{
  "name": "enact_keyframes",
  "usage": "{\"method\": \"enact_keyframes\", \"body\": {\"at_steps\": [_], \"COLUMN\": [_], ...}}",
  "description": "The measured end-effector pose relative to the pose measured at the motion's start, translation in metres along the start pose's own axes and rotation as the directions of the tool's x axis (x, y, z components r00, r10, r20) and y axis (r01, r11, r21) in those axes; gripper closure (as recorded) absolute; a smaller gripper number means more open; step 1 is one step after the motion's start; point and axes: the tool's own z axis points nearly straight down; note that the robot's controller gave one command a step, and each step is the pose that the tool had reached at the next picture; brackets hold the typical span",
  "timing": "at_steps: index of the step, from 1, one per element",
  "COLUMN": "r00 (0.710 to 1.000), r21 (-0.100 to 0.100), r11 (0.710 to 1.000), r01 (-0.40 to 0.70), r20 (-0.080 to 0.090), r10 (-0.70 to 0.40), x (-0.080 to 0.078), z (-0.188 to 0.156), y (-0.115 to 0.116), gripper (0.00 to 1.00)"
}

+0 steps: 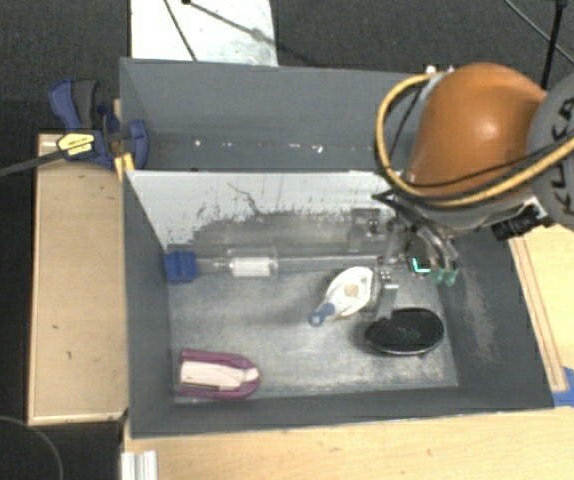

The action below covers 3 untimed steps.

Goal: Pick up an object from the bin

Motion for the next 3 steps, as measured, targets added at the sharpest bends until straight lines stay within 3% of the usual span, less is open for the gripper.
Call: {"method": "enact_keyframes", "body": {"at_steps": [1,2,3], "r00": [0.994,0.999,0.999], "r21": [0.001,0.0,0.0], "r11": [0.994,0.999,0.999], "r01": [0.105,0.046,0.045], "r20": [0.001,0.001,0.007], "r10": [-0.105,-0.046,-0.045], "x": [-0.044,-0.042,-0.044], "z": [0.122,0.173,0.17], "y": [-0.037,-0.05,-0.05], "gripper": [0.0,0.0,1.0]}}
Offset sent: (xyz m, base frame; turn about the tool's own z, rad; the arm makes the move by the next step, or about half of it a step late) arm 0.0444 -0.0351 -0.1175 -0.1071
